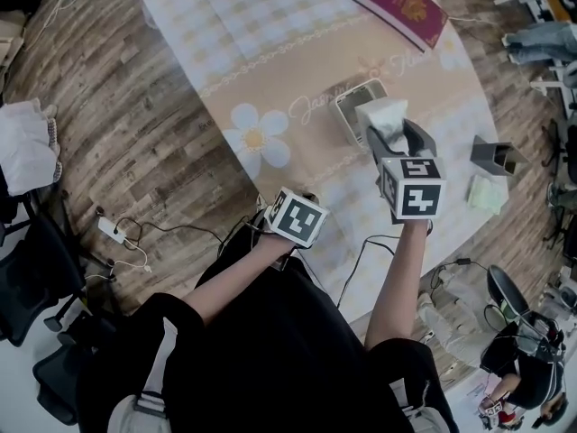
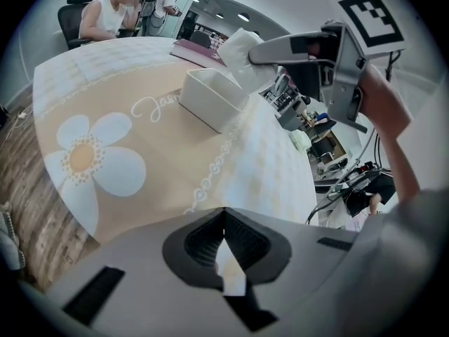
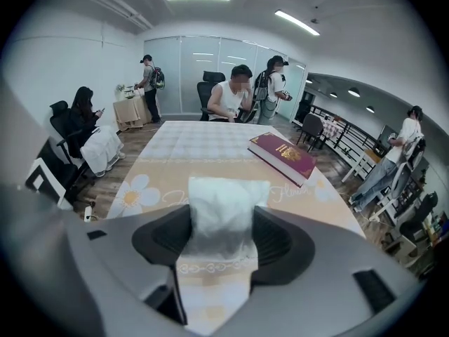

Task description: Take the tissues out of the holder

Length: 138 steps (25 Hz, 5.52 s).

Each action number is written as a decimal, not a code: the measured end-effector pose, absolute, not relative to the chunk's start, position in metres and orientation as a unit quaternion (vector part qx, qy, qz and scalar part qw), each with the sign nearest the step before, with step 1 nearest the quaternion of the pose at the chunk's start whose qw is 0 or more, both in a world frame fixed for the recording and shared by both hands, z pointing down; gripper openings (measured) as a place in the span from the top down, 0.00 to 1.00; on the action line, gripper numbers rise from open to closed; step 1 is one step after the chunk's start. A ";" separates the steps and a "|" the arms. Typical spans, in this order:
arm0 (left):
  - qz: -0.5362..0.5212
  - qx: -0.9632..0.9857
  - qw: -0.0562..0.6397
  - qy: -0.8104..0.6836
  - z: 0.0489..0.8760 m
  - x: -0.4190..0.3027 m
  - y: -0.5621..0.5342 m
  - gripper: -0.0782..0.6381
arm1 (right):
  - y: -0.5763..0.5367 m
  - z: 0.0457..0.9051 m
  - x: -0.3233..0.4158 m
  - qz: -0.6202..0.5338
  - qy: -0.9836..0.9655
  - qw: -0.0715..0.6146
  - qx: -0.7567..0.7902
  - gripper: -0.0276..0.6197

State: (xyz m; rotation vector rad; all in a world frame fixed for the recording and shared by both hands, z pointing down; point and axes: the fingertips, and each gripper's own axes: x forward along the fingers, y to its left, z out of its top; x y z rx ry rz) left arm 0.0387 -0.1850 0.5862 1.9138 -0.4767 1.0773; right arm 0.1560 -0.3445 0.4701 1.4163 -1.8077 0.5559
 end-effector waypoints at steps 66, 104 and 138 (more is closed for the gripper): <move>0.487 0.822 0.274 -0.110 0.551 0.130 0.104 0.88 | 0.118 0.505 0.199 0.337 -0.633 0.282 0.637 0.53; 0.508 0.817 0.271 -0.032 0.564 0.191 0.003 0.88 | -0.001 0.530 0.307 0.392 -0.564 0.286 0.669 0.53; 0.497 0.790 0.358 -0.036 0.590 0.165 -0.089 0.88 | -0.169 0.567 0.329 0.359 -0.567 0.386 0.632 0.52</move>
